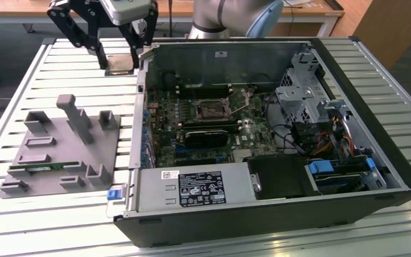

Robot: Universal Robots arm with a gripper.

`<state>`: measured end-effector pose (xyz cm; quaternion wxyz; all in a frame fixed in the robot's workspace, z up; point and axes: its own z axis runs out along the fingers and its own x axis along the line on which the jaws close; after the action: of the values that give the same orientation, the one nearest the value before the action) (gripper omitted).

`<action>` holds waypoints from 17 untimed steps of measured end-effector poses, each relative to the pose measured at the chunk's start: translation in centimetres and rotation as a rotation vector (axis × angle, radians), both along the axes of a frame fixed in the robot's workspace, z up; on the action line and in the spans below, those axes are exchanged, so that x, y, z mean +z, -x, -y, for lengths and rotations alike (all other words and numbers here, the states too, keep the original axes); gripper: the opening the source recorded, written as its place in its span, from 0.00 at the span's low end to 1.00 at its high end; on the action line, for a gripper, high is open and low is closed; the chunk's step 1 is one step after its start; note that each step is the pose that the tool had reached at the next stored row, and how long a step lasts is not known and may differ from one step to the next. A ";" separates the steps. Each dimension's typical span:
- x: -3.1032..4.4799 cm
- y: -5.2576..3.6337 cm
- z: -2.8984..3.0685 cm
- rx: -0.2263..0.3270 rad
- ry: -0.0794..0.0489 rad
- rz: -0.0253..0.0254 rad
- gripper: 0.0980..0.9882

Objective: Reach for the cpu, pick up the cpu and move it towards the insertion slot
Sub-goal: 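Pick up the cpu and move it towards the insertion slot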

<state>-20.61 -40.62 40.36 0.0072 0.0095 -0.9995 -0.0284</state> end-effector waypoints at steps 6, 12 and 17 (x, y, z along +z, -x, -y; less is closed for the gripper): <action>0.00 -1.26 0.00 0.000 0.000 0.0000 0.50; 0.00 -2.41 0.00 0.000 0.000 -0.0001 0.50; 0.00 -3.96 0.00 0.000 0.000 0.0000 0.50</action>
<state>-16.65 -40.62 40.36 0.0072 0.0095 -0.9995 -0.0283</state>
